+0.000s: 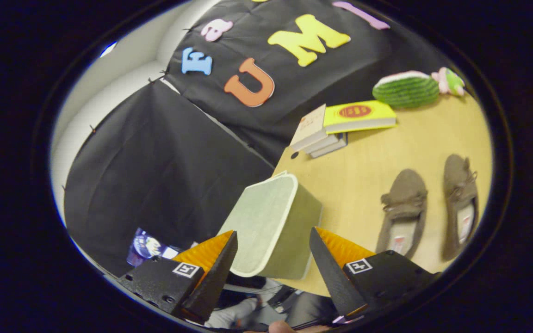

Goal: Open the storage box then place both shoes into the box .Put the left shoe in first, then the right shoe, with the right side of both shoes facing outward in a uniform manner.

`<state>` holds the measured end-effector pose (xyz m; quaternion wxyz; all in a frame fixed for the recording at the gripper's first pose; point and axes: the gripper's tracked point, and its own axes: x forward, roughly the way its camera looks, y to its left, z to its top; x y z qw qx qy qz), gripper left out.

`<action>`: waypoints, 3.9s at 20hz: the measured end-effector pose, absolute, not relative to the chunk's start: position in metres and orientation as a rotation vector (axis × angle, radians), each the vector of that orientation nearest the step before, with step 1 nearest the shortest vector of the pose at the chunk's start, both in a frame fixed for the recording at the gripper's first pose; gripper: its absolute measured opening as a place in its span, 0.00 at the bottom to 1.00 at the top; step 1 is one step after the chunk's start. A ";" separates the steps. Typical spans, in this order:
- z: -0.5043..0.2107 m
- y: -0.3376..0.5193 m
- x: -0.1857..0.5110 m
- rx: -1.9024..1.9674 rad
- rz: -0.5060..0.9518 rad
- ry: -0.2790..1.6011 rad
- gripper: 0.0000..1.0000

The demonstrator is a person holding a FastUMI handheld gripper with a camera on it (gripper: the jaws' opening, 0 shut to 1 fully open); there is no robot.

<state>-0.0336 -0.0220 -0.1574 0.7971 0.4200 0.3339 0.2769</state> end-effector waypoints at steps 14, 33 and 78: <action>-0.203 0.051 -0.002 1.109 0.681 0.931 0.41; -0.016 0.165 0.010 0.911 0.797 0.786 0.06; -0.237 -0.149 -0.031 0.356 0.044 0.929 0.93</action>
